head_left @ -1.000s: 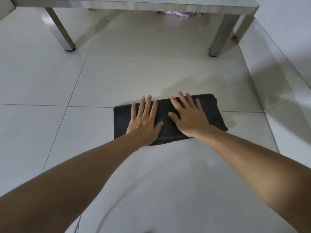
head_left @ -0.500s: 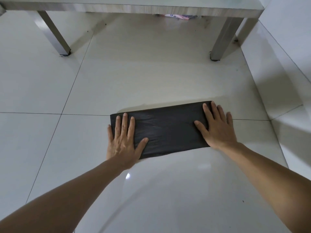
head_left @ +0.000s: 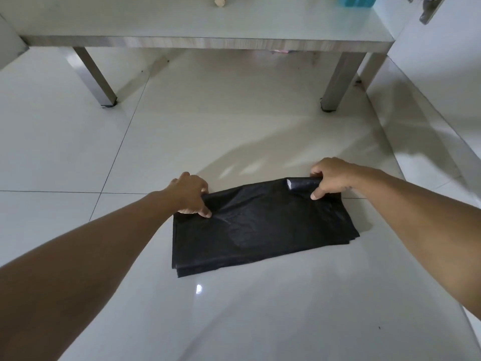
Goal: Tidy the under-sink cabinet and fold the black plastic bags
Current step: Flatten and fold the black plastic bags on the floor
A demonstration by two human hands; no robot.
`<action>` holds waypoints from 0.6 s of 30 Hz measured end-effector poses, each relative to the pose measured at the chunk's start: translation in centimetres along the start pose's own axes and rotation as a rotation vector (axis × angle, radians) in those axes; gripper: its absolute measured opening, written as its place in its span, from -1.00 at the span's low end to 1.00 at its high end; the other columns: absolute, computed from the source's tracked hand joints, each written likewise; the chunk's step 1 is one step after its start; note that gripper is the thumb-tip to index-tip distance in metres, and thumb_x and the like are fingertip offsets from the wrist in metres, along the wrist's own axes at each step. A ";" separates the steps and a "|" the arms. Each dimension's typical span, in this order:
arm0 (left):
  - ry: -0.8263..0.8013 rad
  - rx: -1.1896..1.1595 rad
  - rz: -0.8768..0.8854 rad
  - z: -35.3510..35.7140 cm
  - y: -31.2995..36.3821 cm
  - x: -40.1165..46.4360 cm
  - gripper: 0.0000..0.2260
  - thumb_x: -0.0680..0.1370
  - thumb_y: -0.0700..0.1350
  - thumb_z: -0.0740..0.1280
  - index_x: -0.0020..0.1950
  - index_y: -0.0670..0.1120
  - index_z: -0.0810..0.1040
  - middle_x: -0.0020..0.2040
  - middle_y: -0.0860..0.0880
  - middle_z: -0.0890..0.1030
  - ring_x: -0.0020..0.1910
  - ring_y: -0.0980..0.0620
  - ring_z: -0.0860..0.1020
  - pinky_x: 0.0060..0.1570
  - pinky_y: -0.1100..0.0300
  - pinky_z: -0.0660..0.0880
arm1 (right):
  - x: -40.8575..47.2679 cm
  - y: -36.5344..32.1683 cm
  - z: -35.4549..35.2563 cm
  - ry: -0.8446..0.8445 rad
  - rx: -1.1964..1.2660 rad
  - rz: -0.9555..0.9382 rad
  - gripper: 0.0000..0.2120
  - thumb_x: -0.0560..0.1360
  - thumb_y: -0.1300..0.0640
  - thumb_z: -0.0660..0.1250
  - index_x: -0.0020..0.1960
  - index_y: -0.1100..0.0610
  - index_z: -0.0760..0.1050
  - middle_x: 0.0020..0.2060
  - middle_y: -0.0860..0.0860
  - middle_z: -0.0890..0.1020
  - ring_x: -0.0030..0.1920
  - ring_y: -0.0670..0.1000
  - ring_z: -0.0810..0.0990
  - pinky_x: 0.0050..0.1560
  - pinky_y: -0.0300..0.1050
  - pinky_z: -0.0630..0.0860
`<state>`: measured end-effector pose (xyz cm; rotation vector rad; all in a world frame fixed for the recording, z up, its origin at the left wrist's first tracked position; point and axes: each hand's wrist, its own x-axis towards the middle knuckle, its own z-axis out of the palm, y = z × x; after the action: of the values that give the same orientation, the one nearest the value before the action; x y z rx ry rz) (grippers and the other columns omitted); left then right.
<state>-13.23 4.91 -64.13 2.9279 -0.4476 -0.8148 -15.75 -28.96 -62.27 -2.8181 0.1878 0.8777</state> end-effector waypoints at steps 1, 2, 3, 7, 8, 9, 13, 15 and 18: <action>-0.020 -0.020 0.003 -0.2 -0.1 0.0 -0.60 0.34 0.09 0.55 0.06 -0.02 0.51 0.05 -0.04 0.49 0.14 -0.07 0.42 0.03 0.08 0.41 | -0.1 0.1 -0.2 0.001 0.050 -0.016 -0.73 0.37 0.02 0.54 -0.06 -0.01 0.48 -0.05 -0.02 0.56 -0.07 0.00 0.53 -0.16 -0.12 0.39; -0.039 -0.056 0.003 -0.4 -0.1 -0.1 -0.63 0.35 0.05 0.55 0.01 -0.04 0.50 0.01 -0.02 0.49 0.06 -0.06 0.45 -0.04 0.11 0.41 | -0.1 0.4 -0.3 0.014 0.116 -0.023 -0.76 0.39 0.06 0.53 -0.08 0.00 0.48 -0.06 -0.02 0.55 -0.09 -0.01 0.52 -0.19 -0.13 0.38; -0.055 -0.110 -0.003 -0.7 -0.3 -0.3 -0.66 0.36 -0.01 0.56 -0.02 -0.06 0.50 -0.03 -0.02 0.50 -0.01 -0.05 0.47 -0.11 0.14 0.40 | -0.2 0.6 -0.3 0.034 0.199 -0.025 -0.76 0.39 0.09 0.52 -0.06 0.01 0.47 -0.06 -0.02 0.54 -0.10 -0.02 0.52 -0.20 -0.13 0.37; -0.059 -0.593 -0.149 -1.0 -2.4 -1.5 -0.77 0.34 -0.26 0.56 -0.07 -0.18 0.61 -0.10 -0.11 0.61 -0.10 -0.08 0.54 -0.21 0.18 0.46 | -0.7 1.8 0.6 0.093 0.760 0.065 -0.59 0.31 0.24 0.59 0.10 0.17 0.54 -0.03 0.07 0.65 -0.01 0.07 0.63 -0.01 -0.07 0.54; -0.050 -0.736 -0.204 -0.7 -3.1 -2.0 -0.80 0.34 -0.30 0.54 -0.08 -0.20 0.64 -0.10 -0.15 0.64 -0.08 -0.11 0.56 -0.18 0.17 0.50 | -0.9 2.0 0.9 0.087 0.927 0.102 -0.60 0.30 0.29 0.58 0.10 0.22 0.57 -0.03 0.12 0.68 0.00 0.12 0.67 0.02 -0.03 0.57; -0.036 -0.884 -0.260 -0.4 -3.7 -2.4 -0.81 0.34 -0.33 0.53 -0.08 -0.22 0.66 -0.08 -0.19 0.65 -0.05 -0.14 0.58 -0.11 0.14 0.53 | -1.2 2.0 1.3 0.072 1.053 0.137 -0.63 0.31 0.32 0.57 0.09 0.26 0.60 -0.03 0.16 0.70 -0.01 0.14 0.69 -0.01 -0.02 0.59; -0.033 -1.521 -0.363 0.8 -4.4 -4.0 -0.71 0.42 -0.32 0.45 0.14 -0.27 0.61 0.08 -0.24 0.66 0.08 -0.19 0.62 -0.01 0.06 0.62 | -1.7 1.2 3.2 0.034 1.212 0.202 -0.74 0.42 0.27 0.50 0.09 0.30 0.60 0.01 0.20 0.69 -0.01 0.16 0.68 -0.03 -0.02 0.59; -0.055 -1.650 -0.357 1.4 -4.2 -4.9 -0.73 0.50 -0.30 0.39 0.19 -0.24 0.57 0.10 -0.22 0.66 0.07 -0.17 0.63 -0.05 0.05 0.63 | -1.6 0.7 3.6 0.050 1.221 0.182 -0.79 0.49 0.19 0.45 0.11 0.23 0.60 0.04 0.19 0.68 0.03 0.16 0.67 0.08 0.07 0.58; -0.096 -1.583 -0.343 2.2 -4.0 -6.1 -0.70 0.48 -0.37 0.38 0.21 -0.23 0.55 0.10 -0.21 0.66 0.09 -0.20 0.62 0.05 -0.06 0.60 | -1.3 -0.3 2.5 0.121 1.127 0.145 -0.77 0.54 0.09 0.41 0.15 0.17 0.56 0.03 0.15 0.67 0.03 0.16 0.65 0.12 0.14 0.58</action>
<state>-18.27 10.52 -63.57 1.4587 0.5264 -0.7535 -18.13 -28.02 -63.50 -1.7962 0.6633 0.3931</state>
